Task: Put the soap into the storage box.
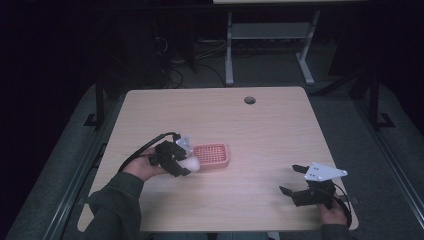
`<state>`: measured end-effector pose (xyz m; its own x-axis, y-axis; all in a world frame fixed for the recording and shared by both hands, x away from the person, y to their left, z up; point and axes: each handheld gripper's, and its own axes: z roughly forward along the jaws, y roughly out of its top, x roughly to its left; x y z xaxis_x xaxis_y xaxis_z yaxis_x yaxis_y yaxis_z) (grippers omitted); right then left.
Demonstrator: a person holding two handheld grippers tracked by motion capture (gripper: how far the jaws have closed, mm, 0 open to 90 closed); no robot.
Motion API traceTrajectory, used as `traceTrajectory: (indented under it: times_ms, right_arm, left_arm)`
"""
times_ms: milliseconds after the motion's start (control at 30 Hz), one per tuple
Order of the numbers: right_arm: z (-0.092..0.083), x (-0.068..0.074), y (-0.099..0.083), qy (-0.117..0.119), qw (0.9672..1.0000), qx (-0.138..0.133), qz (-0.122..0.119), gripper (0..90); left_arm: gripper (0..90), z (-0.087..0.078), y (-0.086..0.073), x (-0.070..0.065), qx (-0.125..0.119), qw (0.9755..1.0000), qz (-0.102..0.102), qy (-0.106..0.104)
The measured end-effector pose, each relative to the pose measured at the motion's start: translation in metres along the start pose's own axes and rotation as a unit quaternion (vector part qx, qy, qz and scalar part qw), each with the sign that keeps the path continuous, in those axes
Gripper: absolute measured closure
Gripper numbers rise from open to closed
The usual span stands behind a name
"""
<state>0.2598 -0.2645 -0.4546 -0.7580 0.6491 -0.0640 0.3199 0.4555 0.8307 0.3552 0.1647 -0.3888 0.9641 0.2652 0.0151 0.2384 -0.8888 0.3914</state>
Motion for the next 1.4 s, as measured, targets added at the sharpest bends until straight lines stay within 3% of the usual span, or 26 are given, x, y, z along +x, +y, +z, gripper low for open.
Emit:
traceTrajectory:
  times_ms: [767,1400]
  right_arm:
    - [-0.001,0.0,0.0,0.002,0.9999,-0.006,0.009,13.6]
    - [-0.002,-0.002,-0.002,0.002,0.9999,-0.01,0.01,13.6]
  left_arm:
    - [49.4,-0.002,0.026,0.009,-0.001,0.9999,0.012,0.001]
    - [49.4,0.01,0.04,0.02,0.005,0.9999,0.014,-0.006]
